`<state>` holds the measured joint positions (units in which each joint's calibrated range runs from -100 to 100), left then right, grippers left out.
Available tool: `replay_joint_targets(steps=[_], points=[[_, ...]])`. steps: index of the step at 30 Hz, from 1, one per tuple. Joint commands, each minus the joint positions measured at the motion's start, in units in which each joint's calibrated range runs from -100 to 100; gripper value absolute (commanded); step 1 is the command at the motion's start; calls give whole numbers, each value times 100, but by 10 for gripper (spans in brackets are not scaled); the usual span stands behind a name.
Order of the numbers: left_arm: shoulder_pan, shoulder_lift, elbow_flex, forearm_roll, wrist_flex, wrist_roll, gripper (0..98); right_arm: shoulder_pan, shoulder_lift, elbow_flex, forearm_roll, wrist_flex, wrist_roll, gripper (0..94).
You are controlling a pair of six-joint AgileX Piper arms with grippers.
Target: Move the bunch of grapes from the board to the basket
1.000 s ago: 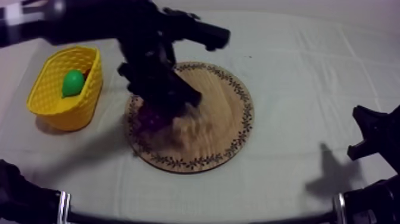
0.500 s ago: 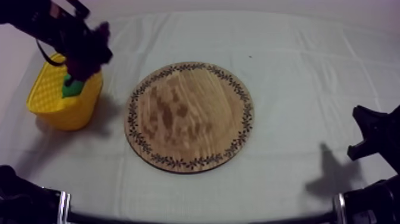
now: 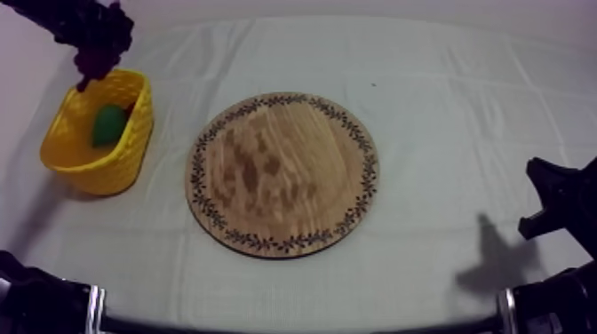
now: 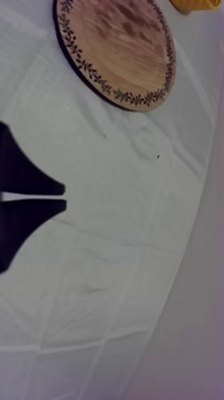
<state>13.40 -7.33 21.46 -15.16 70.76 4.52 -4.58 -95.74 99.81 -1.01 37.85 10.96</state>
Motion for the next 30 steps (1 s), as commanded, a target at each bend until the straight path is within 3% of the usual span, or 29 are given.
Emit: replay_joint_targets(steps=[1,13,30], points=[[-146,223,71,-2,-6,8,442,-2,-1,-3,1,-3,0,4],[-529,1064,470,-31,-311,140,413,-2,-1,-3,1,-3,0,4],[-800,1097,773,-48,-606,-10,436,-2,-1,-3,1,-3,0,4]])
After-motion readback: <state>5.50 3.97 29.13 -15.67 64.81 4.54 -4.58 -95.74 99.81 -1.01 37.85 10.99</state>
